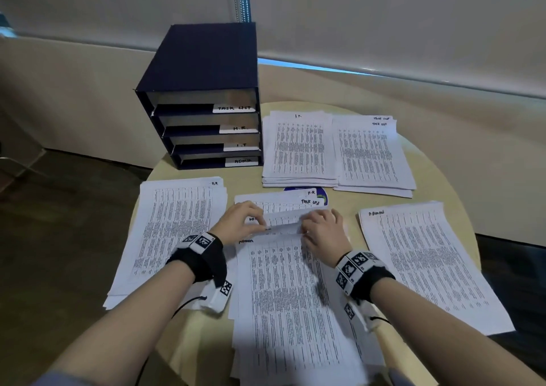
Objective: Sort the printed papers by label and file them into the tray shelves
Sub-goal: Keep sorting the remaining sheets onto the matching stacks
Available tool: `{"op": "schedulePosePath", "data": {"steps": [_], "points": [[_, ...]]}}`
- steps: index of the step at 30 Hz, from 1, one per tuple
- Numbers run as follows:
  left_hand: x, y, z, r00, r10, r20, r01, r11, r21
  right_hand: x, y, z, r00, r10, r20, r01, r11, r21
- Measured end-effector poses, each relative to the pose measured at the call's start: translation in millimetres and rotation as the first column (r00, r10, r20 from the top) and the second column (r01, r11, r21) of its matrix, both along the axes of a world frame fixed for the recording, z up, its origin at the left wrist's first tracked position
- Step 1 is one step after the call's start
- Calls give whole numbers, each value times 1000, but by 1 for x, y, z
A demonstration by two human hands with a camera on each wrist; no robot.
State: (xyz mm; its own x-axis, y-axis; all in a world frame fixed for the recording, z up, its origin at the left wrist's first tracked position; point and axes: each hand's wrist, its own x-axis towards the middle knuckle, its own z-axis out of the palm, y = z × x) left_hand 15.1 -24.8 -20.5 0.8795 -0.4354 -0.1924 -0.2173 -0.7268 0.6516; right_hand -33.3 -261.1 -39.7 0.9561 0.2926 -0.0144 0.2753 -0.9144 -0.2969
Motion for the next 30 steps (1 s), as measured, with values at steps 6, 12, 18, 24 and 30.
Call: {"op": "schedulePosePath", "data": {"steps": [6, 12, 18, 24, 30], "points": [[7, 2, 0, 986, 132, -105, -128, 991, 51, -6, -1, 1, 998, 61, -9, -61, 998, 12], [10, -5, 2, 985, 172, -12, -167, 969, 181, -6, -4, 3, 996, 84, 17, -85, 994, 74], [10, -6, 8, 994, 106, 27, -107, 992, 73, -8, -5, 3, 977, 78, 198, -79, 997, -4], [0, -6, 13, 995, -11, 104, 6, 999, 54, -8, -2, -4, 972, 81, 221, -84, 996, 1], [0, -11, 14, 994, 30, 102, -36, 998, 49, -14, -4, -6, 965, 88, 246, -101, 994, 41]]}}
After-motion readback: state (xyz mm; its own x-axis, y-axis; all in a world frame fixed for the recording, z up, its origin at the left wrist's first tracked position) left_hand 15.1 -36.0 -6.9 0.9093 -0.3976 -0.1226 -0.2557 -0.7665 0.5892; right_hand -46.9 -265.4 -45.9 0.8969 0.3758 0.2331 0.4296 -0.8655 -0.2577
